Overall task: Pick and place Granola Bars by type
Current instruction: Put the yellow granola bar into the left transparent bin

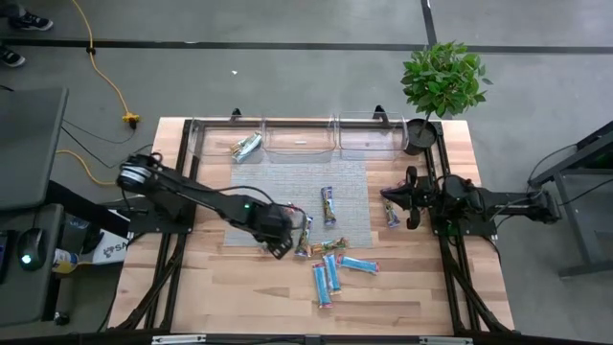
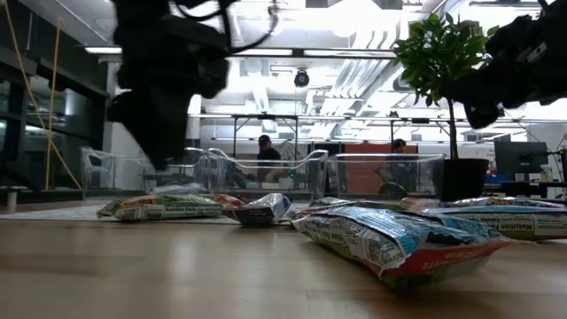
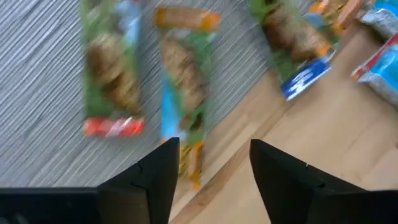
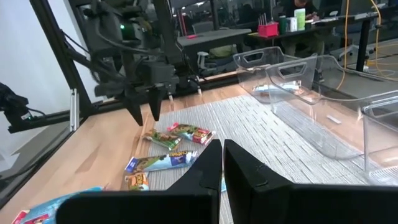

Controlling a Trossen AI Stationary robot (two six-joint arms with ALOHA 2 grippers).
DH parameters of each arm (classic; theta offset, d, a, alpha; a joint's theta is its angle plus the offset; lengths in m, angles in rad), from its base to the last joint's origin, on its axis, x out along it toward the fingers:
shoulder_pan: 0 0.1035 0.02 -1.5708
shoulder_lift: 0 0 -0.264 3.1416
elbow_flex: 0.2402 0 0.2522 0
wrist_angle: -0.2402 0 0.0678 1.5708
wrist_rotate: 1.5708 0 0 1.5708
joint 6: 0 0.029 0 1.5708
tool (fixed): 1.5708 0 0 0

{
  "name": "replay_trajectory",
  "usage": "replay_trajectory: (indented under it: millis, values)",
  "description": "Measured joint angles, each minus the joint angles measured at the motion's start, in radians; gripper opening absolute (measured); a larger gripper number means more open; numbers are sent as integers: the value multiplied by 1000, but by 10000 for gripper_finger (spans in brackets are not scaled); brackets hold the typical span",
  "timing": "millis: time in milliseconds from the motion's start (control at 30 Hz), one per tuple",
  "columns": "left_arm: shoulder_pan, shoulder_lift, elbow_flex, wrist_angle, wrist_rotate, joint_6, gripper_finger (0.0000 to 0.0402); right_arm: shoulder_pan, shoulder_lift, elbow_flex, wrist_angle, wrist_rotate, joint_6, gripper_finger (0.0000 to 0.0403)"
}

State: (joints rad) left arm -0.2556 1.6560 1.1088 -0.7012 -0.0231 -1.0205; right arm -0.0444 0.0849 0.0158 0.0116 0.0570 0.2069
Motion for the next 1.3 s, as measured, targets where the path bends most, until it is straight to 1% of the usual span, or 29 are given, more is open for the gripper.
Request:
replay_trajectory:
  millis: [133,267,333,467,600,733,1000,1100,1233,1300]
  values:
    - [0,88,102,-60,-29,22,178,0,14,0,0,0,1,1]
    - [0,143,160,-126,-76,29,177,0,20,0,-1,0,2,1]
    - [0,162,170,-178,-81,46,177,0,21,0,0,0,2,1]
    - [0,187,175,-201,-42,74,177,0,23,0,0,-1,4,1]
    - [0,197,174,-212,-32,73,178,0,33,0,2,0,5,1]
    - [1,196,174,-227,-34,69,198,0,41,-1,2,-4,29,1]
    - [1,196,174,-237,-47,65,261,0,49,-1,0,-5,39,1]
    - [9,196,174,-234,-46,63,269,0,51,-1,0,-5,39,1]
    - [17,209,174,-188,-39,72,271,0,52,-1,0,-5,39,1]
    - [21,221,171,-190,-32,81,271,0,52,-1,1,-5,39,1]
